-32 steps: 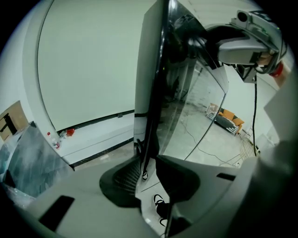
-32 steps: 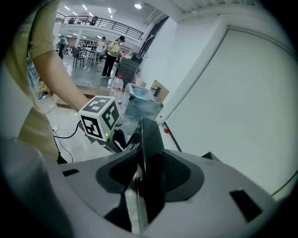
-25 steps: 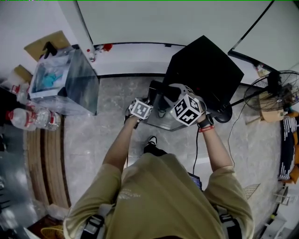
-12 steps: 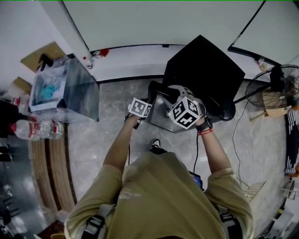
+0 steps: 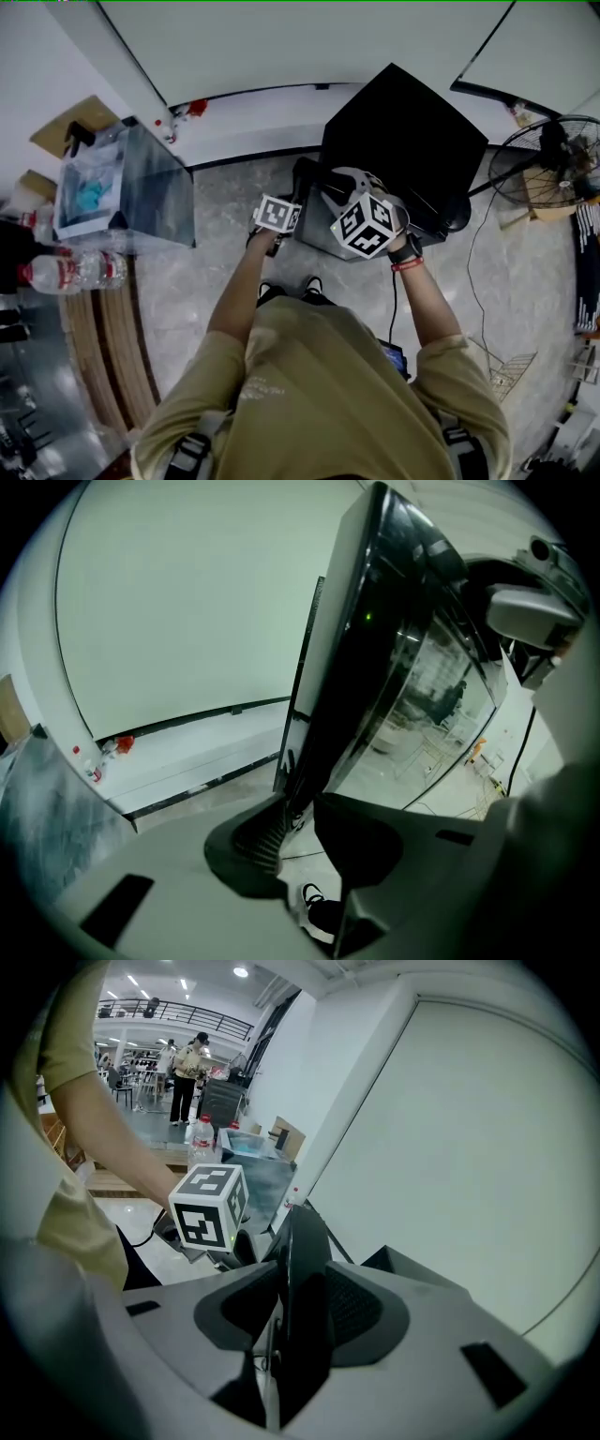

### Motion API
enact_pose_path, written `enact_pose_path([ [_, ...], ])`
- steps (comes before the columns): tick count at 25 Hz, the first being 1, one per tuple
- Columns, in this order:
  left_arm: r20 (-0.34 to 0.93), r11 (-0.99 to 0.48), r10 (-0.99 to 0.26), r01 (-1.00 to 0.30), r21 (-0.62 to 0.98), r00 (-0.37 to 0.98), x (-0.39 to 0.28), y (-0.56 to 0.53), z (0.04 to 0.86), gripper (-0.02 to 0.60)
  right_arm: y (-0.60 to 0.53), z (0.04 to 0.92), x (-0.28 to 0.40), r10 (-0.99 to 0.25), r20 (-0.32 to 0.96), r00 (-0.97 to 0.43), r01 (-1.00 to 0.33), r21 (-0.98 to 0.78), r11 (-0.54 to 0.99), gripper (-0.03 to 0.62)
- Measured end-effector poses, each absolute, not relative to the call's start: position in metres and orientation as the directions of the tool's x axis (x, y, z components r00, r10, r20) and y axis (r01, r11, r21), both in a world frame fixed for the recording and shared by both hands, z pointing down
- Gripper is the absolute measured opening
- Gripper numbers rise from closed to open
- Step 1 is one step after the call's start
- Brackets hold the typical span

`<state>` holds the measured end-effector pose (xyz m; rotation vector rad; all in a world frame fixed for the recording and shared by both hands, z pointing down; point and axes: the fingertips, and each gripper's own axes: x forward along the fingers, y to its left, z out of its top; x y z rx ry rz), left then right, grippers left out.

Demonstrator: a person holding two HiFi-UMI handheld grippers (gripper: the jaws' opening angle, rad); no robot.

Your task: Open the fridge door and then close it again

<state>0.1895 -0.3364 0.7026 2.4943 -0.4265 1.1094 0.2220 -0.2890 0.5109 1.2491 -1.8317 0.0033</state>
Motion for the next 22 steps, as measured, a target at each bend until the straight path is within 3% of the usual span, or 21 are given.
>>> enact_pose_path([
  [20,0.735,-0.92,-0.063,-0.325,0.219,0.675,0.229,-0.367,0.704,0.098,-0.316,0.515,0.256,-0.755,0.649,0.09,-0.818,0.48,0.316,0.176],
  [22,0.743,-0.927,-0.059,-0.313,0.208,0.667,0.235,-0.369,0.704,0.065,-0.319,0.515,0.261,-0.757,0.643,0.117,-0.821,0.492,0.29,0.176],
])
